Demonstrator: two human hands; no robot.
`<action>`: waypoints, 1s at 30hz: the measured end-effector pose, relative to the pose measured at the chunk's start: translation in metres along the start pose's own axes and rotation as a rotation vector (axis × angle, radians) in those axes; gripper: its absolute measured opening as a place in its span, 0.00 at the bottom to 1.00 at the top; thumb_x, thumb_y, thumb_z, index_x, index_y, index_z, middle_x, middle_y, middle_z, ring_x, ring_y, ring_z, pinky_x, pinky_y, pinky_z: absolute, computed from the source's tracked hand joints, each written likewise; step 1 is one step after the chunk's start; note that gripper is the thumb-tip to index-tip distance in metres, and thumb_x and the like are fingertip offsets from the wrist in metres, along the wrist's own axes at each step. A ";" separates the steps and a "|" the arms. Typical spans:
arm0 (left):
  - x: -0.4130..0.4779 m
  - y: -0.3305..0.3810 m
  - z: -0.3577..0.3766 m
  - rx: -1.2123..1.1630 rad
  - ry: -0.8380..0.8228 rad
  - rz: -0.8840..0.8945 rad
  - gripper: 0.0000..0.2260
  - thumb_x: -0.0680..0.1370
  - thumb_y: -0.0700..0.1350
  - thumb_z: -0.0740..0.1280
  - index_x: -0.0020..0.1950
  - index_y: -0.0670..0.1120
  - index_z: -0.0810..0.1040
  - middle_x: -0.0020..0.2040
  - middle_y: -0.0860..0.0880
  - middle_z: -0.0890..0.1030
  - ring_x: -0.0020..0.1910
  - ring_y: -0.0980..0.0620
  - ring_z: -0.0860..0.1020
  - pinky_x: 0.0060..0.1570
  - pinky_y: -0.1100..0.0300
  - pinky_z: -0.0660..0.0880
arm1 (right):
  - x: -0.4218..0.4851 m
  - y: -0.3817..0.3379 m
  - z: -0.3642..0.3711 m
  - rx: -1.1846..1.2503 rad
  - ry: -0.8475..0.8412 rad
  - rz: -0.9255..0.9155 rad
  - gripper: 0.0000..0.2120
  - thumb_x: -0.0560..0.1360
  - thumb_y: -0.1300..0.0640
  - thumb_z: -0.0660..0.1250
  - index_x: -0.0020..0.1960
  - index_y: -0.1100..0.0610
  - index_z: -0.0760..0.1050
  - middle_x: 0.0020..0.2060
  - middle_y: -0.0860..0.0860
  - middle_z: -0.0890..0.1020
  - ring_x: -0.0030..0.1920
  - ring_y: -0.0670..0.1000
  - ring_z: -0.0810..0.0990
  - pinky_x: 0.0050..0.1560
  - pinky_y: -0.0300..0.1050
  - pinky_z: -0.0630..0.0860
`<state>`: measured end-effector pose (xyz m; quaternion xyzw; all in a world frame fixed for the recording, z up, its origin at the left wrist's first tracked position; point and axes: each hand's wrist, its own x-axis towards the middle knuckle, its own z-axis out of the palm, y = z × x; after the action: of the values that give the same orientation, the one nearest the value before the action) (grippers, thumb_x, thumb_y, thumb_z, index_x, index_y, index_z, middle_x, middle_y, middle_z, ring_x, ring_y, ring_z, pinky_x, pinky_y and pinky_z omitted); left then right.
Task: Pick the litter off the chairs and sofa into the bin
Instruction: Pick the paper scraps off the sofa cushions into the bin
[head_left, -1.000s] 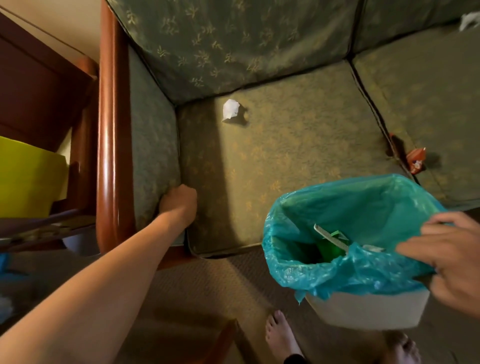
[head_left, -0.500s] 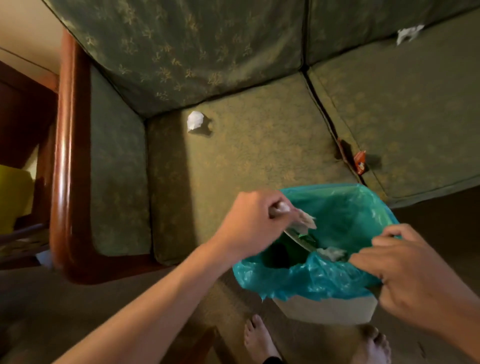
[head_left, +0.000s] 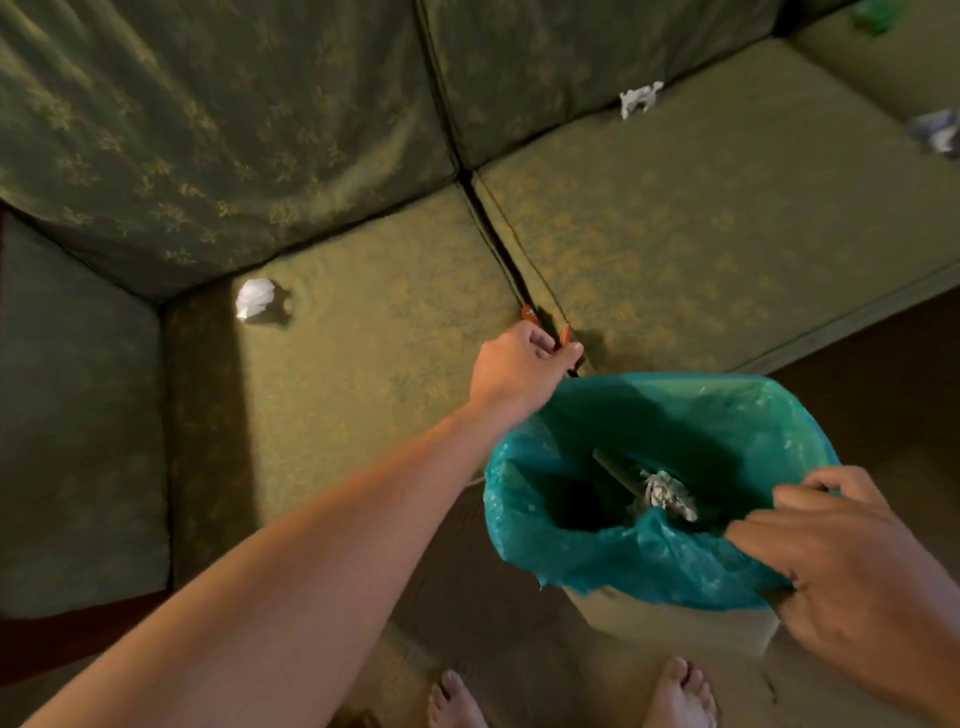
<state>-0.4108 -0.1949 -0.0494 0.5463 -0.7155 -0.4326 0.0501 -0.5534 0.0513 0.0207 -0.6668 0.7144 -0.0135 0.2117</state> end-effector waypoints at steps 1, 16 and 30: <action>0.013 0.002 0.009 0.048 -0.055 -0.039 0.18 0.73 0.62 0.70 0.50 0.49 0.78 0.42 0.54 0.81 0.41 0.55 0.79 0.38 0.60 0.75 | -0.001 0.007 -0.002 -0.006 0.012 0.017 0.20 0.49 0.67 0.77 0.30 0.48 0.74 0.24 0.39 0.70 0.30 0.43 0.70 0.45 0.44 0.61; 0.050 0.045 0.028 -0.191 0.183 -0.071 0.12 0.76 0.44 0.64 0.32 0.47 0.77 0.30 0.50 0.77 0.31 0.49 0.75 0.31 0.60 0.68 | -0.015 0.074 0.007 -0.008 0.155 0.021 0.19 0.53 0.69 0.77 0.32 0.48 0.76 0.25 0.41 0.73 0.31 0.47 0.71 0.49 0.47 0.65; -0.033 0.064 0.028 0.594 -0.425 0.431 0.14 0.74 0.55 0.70 0.56 0.51 0.82 0.50 0.54 0.85 0.48 0.55 0.80 0.50 0.60 0.77 | 0.021 0.042 -0.026 -0.058 0.195 -0.220 0.08 0.63 0.60 0.57 0.33 0.48 0.70 0.27 0.43 0.72 0.37 0.49 0.72 0.63 0.50 0.64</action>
<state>-0.4600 -0.1501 -0.0101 0.2736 -0.9014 -0.2902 -0.1686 -0.6023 0.0286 0.0251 -0.7425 0.6542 -0.0807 0.1191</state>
